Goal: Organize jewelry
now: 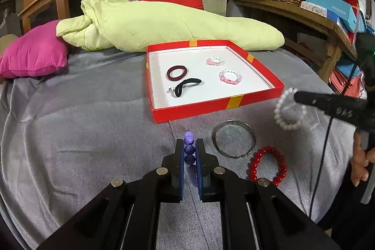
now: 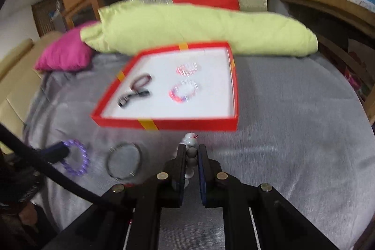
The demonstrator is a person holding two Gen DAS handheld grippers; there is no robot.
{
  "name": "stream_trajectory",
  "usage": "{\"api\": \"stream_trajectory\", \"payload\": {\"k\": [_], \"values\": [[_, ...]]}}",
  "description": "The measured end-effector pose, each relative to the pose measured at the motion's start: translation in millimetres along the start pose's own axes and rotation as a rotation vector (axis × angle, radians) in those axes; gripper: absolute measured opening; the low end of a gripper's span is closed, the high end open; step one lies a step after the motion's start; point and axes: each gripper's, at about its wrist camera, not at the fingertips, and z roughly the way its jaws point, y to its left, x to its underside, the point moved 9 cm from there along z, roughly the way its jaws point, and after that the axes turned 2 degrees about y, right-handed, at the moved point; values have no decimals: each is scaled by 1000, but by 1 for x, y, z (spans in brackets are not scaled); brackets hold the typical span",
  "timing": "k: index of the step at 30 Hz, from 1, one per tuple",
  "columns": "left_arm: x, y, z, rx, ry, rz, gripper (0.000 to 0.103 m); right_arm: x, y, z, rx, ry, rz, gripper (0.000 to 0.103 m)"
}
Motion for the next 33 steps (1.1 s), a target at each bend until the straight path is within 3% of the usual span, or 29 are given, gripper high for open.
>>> {"api": "stream_trajectory", "payload": {"k": [8,19,26,33], "values": [[-11,-2,-9,0,-65,1,9,-19,0,-20,-97,-78,81,11],[-46,-23,-21,105,-163,0,9,-34,-7,-30,-178,-110,172,11],[-89,-38,-6,175,-177,5,10,-63,-8,-20,-190,-110,187,11],[-112,-49,32,280,-123,-40,10,-97,-22,21,-167,-62,215,11]]}}
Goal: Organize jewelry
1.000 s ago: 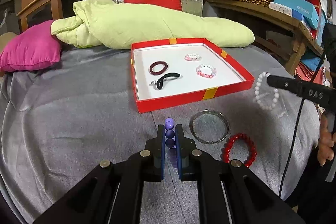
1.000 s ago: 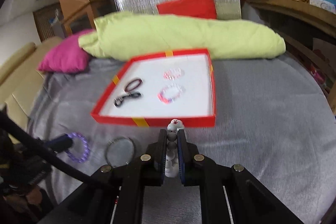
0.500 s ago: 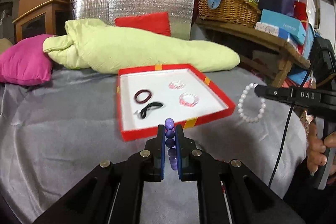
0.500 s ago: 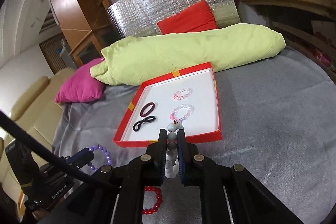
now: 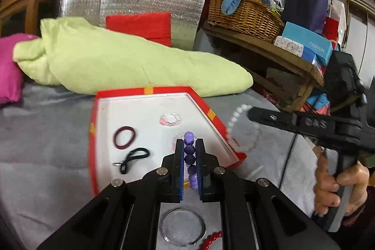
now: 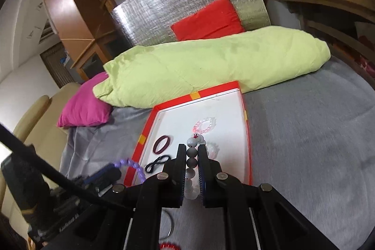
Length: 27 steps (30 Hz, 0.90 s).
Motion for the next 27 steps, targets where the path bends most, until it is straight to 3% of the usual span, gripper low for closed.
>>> {"api": "stream_trajectory", "payload": {"k": [10,13,21,27], "values": [[16,27,36,33,64,-116,10,-13,-17,48,83,50,-12,11],[15,32,41,51,70,-148,10,-6,-22,52,72,95,17,11],[21,22,53,40,103,-117,10,30,-13,62,35,211,5,11],[27,34,56,-40,119,-98,10,29,-21,63,81,198,17,11]]}}
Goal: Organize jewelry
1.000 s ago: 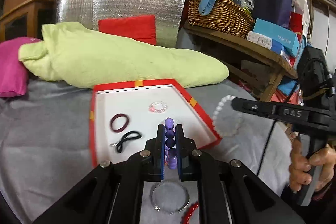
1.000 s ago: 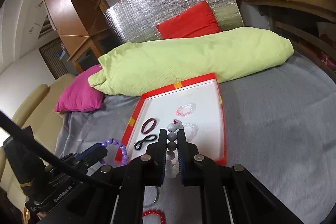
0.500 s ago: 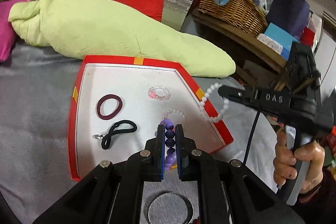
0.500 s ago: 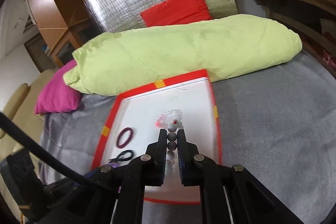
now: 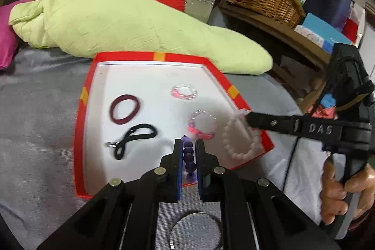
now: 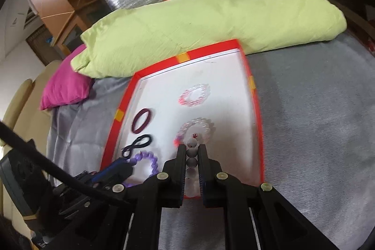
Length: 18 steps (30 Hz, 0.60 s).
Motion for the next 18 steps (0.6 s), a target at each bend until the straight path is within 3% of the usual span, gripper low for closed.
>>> {"api": "stream_trajectory", "payload": {"k": [18], "values": [[8,0,3,-37,21,56,10,3,-8,-1,22,-1,16,14]]}}
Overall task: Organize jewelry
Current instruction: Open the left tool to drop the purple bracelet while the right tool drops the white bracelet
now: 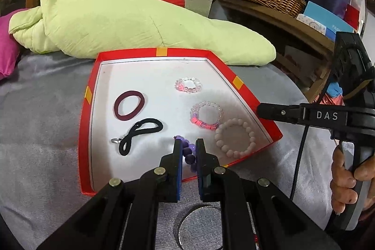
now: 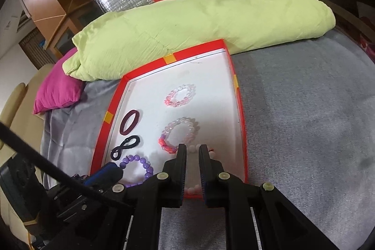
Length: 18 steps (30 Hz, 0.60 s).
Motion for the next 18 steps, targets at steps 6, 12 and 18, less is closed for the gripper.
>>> {"api": "stream_trajectory", "payload": {"k": [6,12,18], "values": [[1,-2,0,-5,2,14,10,3,3,1,-3,8,-6,14],[3,-1,0,-72,13,52,11,6,-1,-4,8,25,16,14],[6,-2,-9,-167,4,108,52,9,-6,-9,14,49,42,14]]}}
